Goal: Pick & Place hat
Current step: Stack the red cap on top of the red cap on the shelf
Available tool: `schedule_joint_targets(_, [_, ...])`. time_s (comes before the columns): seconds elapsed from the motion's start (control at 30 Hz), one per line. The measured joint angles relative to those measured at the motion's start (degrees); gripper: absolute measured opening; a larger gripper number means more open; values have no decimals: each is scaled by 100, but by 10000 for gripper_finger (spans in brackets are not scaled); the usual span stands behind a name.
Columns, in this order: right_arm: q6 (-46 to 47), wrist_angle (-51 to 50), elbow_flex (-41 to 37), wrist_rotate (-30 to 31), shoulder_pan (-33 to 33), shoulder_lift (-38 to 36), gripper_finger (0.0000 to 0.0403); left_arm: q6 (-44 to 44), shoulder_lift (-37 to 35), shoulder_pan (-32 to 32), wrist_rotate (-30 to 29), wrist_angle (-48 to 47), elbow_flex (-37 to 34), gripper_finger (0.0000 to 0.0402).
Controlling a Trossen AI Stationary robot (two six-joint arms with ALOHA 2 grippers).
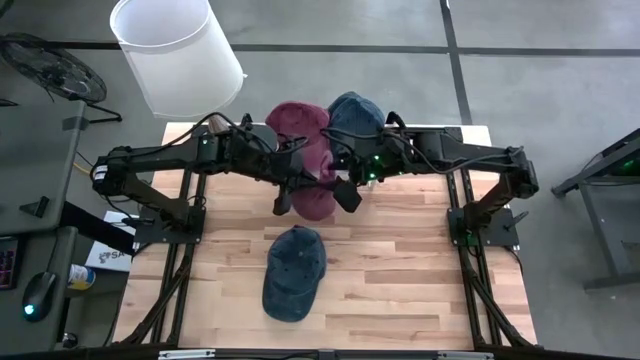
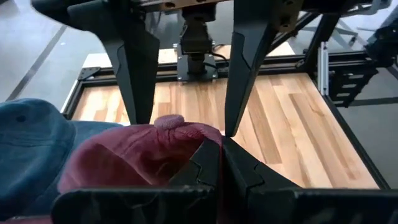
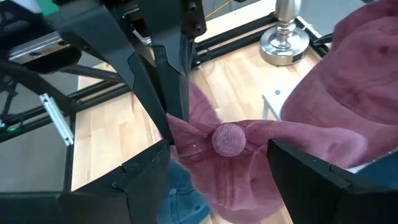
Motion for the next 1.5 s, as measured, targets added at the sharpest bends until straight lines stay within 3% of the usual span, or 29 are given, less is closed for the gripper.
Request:
schedule_joint_targets(0.6, [-450,-105,-2,-1319,-354,-11,262,533,-2,-8,617,-87,2,0])
schedule_joint_targets(0.83, [-705,17,-2,-1661,-389,-13,226,531,-2,-7,628,-90,2,0])
schedule_joint_targets(1.07, [-1213,15,-2,-1558,-299,-13,205,529,-2,-7,628,-90,2,0])
schedule_joint_targets(1.33, [-2426,1,-2,-811,-123,-15,204,397,-4,-2,778,-92,2,0])
schedule_joint_targets(1.5, [-2835,-2,-2,-678,4,0,204,357,-4,-2,849,-92,2,0])
